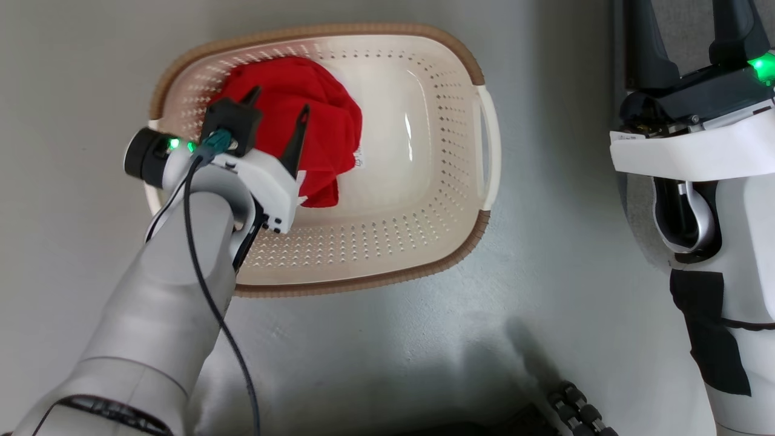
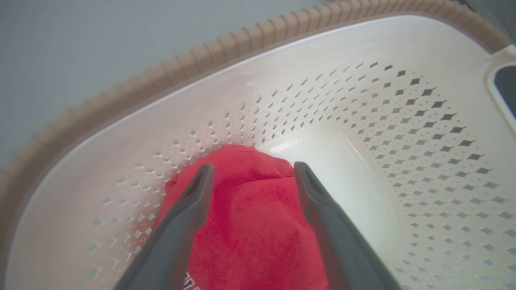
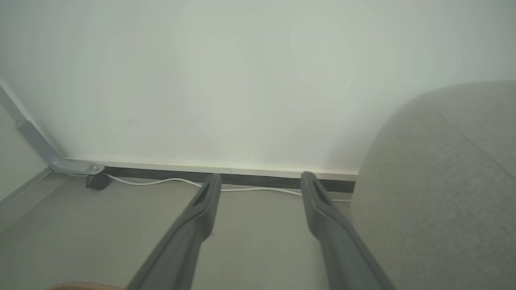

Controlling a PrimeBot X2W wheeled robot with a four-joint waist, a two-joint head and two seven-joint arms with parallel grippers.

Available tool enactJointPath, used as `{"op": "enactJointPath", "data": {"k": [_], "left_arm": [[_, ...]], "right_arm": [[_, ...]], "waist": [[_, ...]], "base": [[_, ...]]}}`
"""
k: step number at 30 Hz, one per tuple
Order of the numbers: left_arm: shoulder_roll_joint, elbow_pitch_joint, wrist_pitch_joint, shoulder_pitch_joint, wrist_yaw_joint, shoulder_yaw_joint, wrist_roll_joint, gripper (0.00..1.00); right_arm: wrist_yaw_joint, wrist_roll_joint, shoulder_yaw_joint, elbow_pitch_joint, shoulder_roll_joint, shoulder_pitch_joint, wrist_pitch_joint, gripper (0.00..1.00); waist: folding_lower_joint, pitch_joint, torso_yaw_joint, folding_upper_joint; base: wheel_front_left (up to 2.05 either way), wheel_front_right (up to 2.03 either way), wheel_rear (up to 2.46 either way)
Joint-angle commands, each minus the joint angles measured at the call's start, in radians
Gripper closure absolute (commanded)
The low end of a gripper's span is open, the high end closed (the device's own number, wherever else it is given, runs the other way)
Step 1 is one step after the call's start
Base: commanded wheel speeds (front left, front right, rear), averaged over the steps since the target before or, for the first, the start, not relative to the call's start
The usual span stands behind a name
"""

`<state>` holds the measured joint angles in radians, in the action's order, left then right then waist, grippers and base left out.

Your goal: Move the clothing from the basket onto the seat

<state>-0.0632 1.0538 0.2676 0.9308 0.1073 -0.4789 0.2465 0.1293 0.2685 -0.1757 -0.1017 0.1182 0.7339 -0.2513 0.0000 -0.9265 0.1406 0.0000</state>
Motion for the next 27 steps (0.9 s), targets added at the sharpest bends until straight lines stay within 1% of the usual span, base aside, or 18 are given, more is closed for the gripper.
{"op": "enactJointPath", "data": {"k": [1, 3, 6, 10, 13, 17, 19, 27], "left_arm": [[0.012, 0.025, -0.006, -0.036, 0.005, 0.001, -0.003, 0.0], [0.012, 0.069, -0.006, -0.008, -0.006, -0.012, -0.018, 0.0], [0.012, 0.083, -0.006, 0.031, -0.008, -0.023, -0.023, 0.0], [0.013, 0.08, -0.006, 0.04, -0.008, -0.049, -0.014, 0.0], [0.013, 0.09, -0.006, 0.043, -0.021, -0.076, -0.02, 0.0], [0.013, 0.141, -0.008, 0.062, -0.036, -0.114, -0.027, 0.0], [0.013, 0.173, -0.031, 0.082, -0.049, -0.132, -0.026, 0.0], [0.012, 0.218, -0.121, 0.138, -0.1, -0.172, -0.043, 0.0]], "right_arm": [[0.001, -0.005, -0.014, 0.032, -0.013, -0.018, -0.01, 0.0], [0.001, -0.002, -0.012, 0.032, -0.017, -0.018, -0.01, 0.0], [0.001, 0.001, -0.008, 0.03, -0.022, -0.02, -0.01, 0.0], [0.001, 0.004, -0.01, 0.021, -0.032, -0.023, -0.01, 0.0], [0.001, 0.008, -0.006, 0.02, -0.037, -0.025, -0.01, 0.0], [0.001, 0.014, -0.002, 0.022, -0.042, -0.024, -0.01, 0.0], [0.001, 0.02, 0.002, 0.023, -0.046, -0.024, -0.01, 0.0], [0.001, 0.038, 0.009, 0.027, -0.059, -0.031, -0.01, 0.0]], "waist": [[0.0, -0.018, 0.017, 0.0], [0.0, -0.025, 0.025, 0.0], [0.0, -0.034, 0.033, 0.0], [0.0, -0.029, 0.043, 0.0], [0.0, -0.028, 0.049, 0.0], [0.0, -0.039, 0.061, 0.0], [0.0, -0.049, 0.073, 0.0], [0.0, -0.077, 0.104, 0.0]], "base": [[0.0, 0.0, 0.0], [0.0, 0.0, 0.0], [0.0, 0.0, 0.0], [0.0, 0.0, 0.0], [0.0, 0.0, 0.0], [0.0, 0.0, 0.0], [0.0, 0.0, 0.0], [0.0, 0.0, 0.0]]}}
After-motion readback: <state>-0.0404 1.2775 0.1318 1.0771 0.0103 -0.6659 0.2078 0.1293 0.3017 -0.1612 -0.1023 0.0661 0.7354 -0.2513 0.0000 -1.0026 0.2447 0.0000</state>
